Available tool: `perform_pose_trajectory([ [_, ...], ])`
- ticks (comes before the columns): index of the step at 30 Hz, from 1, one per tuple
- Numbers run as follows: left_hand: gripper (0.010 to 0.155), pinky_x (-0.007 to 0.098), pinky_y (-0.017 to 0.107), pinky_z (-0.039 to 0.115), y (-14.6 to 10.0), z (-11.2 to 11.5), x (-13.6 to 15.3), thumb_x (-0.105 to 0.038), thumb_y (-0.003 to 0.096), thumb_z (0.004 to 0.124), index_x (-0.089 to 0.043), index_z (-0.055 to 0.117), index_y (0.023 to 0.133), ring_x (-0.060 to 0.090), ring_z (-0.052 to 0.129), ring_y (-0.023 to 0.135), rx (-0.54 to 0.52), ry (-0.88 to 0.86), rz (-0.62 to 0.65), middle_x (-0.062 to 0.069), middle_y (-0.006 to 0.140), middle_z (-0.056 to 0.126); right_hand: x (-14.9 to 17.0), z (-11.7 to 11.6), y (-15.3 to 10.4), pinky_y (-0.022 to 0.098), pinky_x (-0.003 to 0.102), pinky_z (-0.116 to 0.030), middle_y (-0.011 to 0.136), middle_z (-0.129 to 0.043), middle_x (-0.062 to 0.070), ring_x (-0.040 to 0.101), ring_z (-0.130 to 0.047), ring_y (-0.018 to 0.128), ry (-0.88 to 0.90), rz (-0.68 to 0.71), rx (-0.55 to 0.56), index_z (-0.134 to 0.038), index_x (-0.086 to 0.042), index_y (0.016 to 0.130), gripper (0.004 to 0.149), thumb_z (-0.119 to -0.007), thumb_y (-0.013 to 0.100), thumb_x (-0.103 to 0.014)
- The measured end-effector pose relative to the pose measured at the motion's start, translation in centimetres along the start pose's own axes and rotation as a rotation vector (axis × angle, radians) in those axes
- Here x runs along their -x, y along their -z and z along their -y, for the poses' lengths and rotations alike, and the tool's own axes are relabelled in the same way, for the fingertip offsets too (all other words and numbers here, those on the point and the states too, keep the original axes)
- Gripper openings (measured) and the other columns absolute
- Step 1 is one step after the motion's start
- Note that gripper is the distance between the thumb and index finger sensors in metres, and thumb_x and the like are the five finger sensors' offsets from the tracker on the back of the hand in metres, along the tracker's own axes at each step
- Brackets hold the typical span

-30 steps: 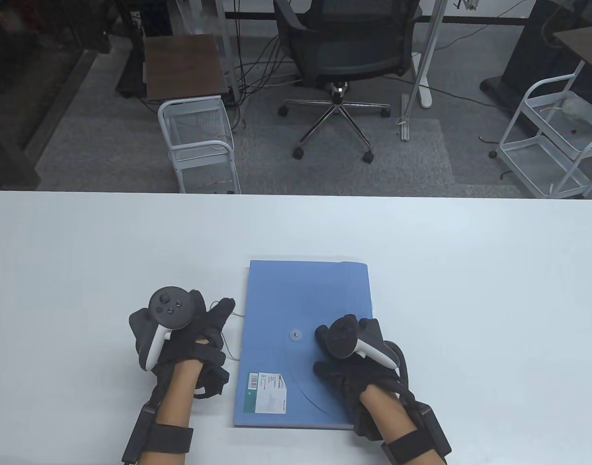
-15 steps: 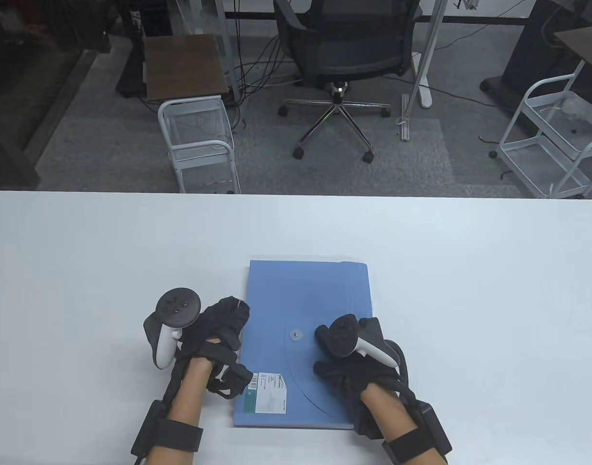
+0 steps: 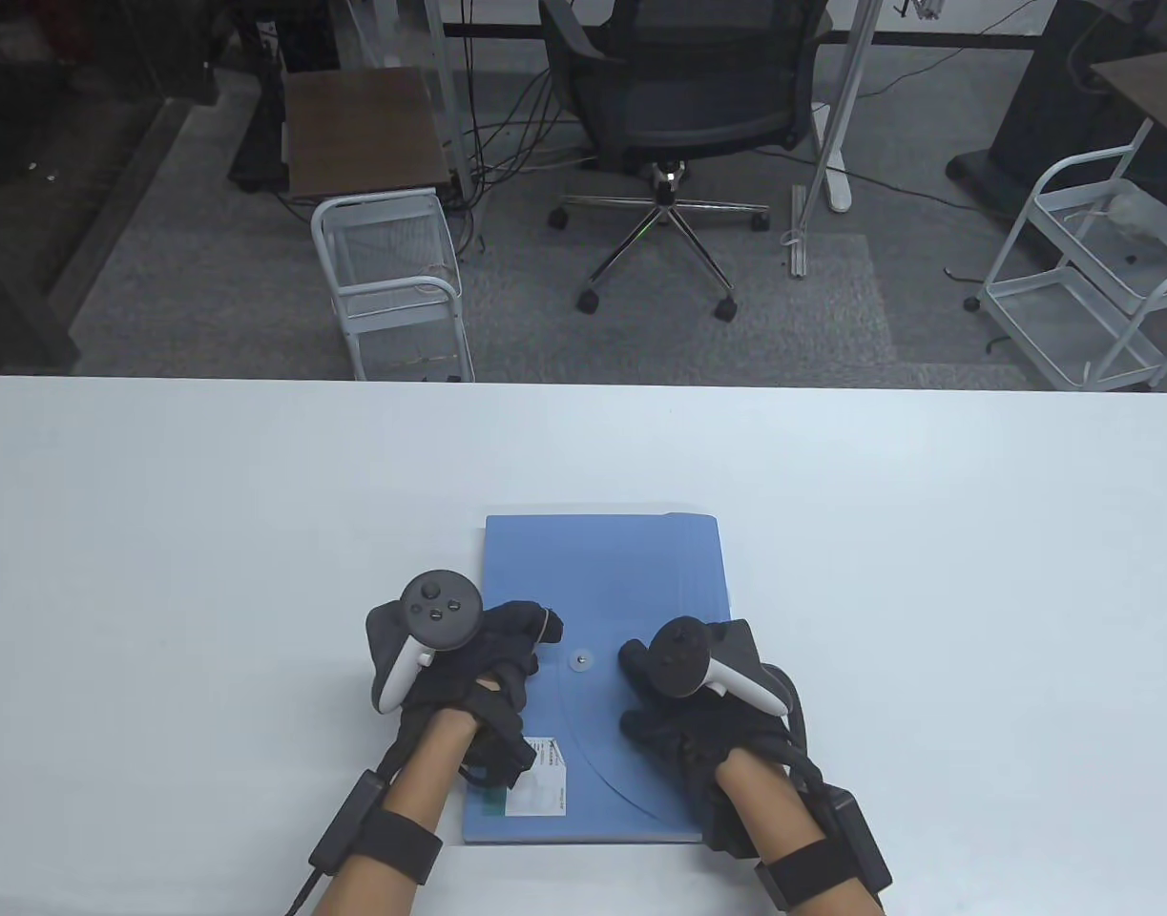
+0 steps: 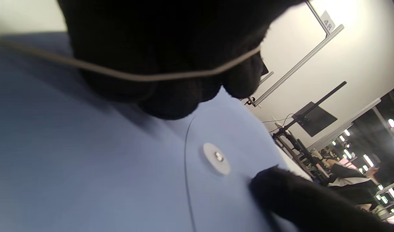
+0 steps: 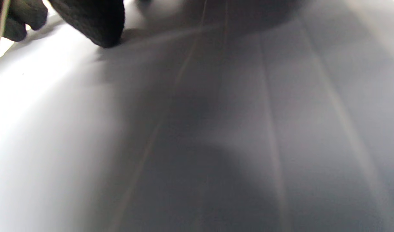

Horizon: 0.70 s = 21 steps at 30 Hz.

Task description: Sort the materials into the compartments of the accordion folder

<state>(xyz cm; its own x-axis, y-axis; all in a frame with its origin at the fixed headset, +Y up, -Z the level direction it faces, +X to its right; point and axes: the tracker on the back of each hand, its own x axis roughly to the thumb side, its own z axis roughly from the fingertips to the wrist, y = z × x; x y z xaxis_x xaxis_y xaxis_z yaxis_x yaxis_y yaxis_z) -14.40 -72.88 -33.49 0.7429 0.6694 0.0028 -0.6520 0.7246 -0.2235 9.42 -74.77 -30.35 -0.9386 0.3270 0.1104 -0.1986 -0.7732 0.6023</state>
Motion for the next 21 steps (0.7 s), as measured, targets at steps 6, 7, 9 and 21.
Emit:
perform_pose_trajectory([
  [6, 0.037, 0.033, 0.048, 0.094, 0.4, 1.3, -0.9, -0.033, 0.0545, 0.092, -0.027, 0.088, 0.090, 0.021, 0.103, 0.064, -0.013, 0.149, -0.016, 0.007, 0.098, 0.091, 0.0, 0.1, 0.1, 0.068, 0.081, -0.029, 0.115, 0.004, 0.019, 0.054, 0.005, 0.099, -0.004, 0.003, -0.003, -0.027, -0.038, 0.113, 0.067, -0.068, 0.062, -0.050],
  [7, 0.037, 0.032, 0.048, 0.093, 0.5, 1.4, -1.0, -0.036, 0.0541, 0.093, -0.028, 0.088, 0.090, 0.020, 0.103, 0.064, -0.010, 0.171, -0.016, 0.007, 0.098, 0.091, 0.0, 0.1, 0.1, 0.068, 0.081, -0.030, 0.116, 0.004, 0.019, 0.053, 0.004, 0.100, -0.007, 0.006, 0.000, -0.027, -0.037, 0.113, 0.067, -0.068, 0.062, -0.050],
  [9, 0.039, 0.032, 0.046, 0.094, 0.6, 1.5, -1.3, -0.038, 0.0528, 0.094, -0.027, 0.088, 0.090, 0.020, 0.104, 0.062, -0.014, 0.199, -0.020, 0.007, 0.097, 0.091, 0.0, 0.1, 0.1, 0.068, 0.081, -0.030, 0.116, 0.004, 0.019, 0.054, 0.004, 0.100, -0.012, 0.009, 0.002, -0.027, -0.038, 0.113, 0.067, -0.068, 0.062, -0.050],
  [21, 0.057, 0.034, 0.041, 0.094, 2.1, 5.5, -7.0, -0.056, 0.0504, 0.085, -0.021, 0.084, 0.095, 0.022, 0.102, 0.058, 0.006, 0.831, -0.027, 0.014, 0.096, 0.087, 0.1, 0.1, 0.1, 0.067, 0.082, -0.032, 0.117, 0.000, 0.018, 0.054, 0.002, 0.100, -0.010, 0.022, 0.014, -0.033, -0.038, 0.113, 0.064, -0.070, 0.062, -0.047],
])
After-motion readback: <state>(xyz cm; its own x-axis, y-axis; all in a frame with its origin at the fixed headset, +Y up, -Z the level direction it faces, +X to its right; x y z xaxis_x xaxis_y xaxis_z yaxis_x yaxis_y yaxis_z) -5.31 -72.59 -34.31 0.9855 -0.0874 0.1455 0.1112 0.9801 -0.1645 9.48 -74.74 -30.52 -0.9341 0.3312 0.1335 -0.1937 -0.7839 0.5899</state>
